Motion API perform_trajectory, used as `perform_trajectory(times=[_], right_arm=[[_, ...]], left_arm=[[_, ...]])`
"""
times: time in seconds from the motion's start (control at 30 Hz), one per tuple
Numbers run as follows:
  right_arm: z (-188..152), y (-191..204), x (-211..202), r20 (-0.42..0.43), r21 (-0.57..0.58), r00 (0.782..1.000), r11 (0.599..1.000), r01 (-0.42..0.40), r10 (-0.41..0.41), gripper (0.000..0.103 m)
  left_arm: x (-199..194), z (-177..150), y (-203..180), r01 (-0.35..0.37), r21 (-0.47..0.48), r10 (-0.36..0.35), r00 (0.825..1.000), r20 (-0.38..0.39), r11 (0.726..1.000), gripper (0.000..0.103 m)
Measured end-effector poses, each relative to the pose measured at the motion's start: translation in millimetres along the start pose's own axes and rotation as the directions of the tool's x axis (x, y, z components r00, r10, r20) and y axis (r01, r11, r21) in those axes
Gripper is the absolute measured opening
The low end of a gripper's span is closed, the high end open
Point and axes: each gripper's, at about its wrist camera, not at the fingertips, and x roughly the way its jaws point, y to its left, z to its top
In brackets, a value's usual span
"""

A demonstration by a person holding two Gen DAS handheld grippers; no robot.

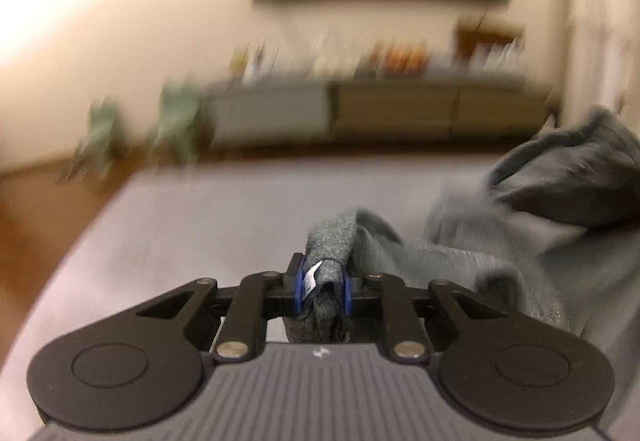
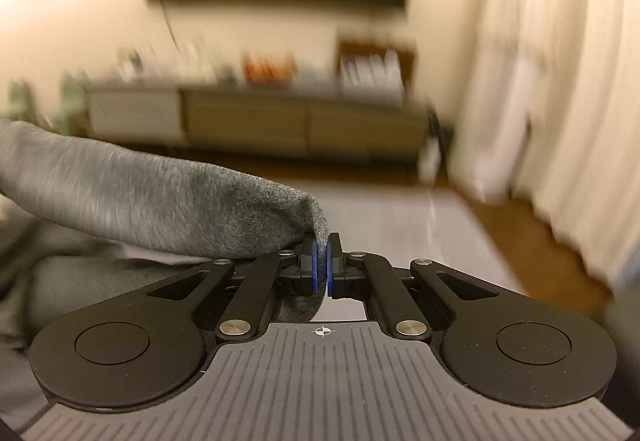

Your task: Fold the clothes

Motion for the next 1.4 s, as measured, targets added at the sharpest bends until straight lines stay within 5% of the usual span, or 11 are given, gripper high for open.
perform_trajectory(times=[0.23,0.33,0.53,0.63,0.73,1.03,1.13,1.17,1.27,1.33,1.4], right_arm=[[-2,5,-24,0.036,0.018,0.997,0.998,-0.062,0.061,0.047],[0,38,-59,0.153,-0.105,0.975,0.984,-0.144,0.159,0.061],[-36,139,-63,0.110,-0.445,0.888,0.821,-0.357,0.446,0.075],[-57,175,-40,0.026,-0.542,0.883,0.749,-0.382,0.469,0.064],[-60,180,-15,-0.052,-0.497,0.917,0.786,-0.368,0.397,0.000],[-13,24,1,0.013,-0.139,1.000,0.990,0.003,-0.001,0.001],[-32,78,-30,0.054,-0.294,0.975,0.936,-0.192,0.217,0.019],[-40,104,-44,0.064,-0.364,0.948,0.892,-0.268,0.311,0.053],[-72,184,-73,0.030,-0.585,0.855,0.703,-0.405,0.517,0.085],[-84,215,-61,0.017,-0.659,0.866,0.657,-0.367,0.500,0.072],[-80,215,-34,-0.047,-0.607,0.891,0.695,-0.385,0.452,0.005]], left_arm=[[7,-53,22,-0.067,-0.030,0.064,0.993,-0.100,0.997,0.031],[-7,-51,2,-0.051,0.010,0.052,0.998,-0.043,0.999,0.069],[24,-65,-33,-0.031,0.019,0.033,0.993,-0.112,0.999,0.080],[44,-71,-28,-0.024,-0.006,0.022,0.989,-0.144,1.000,0.039],[47,-60,-10,-0.021,-0.035,0.016,0.992,-0.128,0.999,0.014],[12,-23,27,-0.026,-0.049,0.024,0.999,-0.030,0.998,0.007],[11,-30,24,-0.017,-0.045,0.015,0.999,-0.038,0.999,0.006],[10,-31,24,-0.012,-0.046,0.010,0.999,-0.038,0.999,0.006],[2,-23,19,0.029,-0.045,-0.029,1.000,0.001,0.999,0.005],[-6,-16,15,0.049,-0.019,-0.048,0.998,0.032,0.999,0.005],[-16,-4,22,0.047,-0.022,-0.045,0.996,0.082,0.999,0.005]])
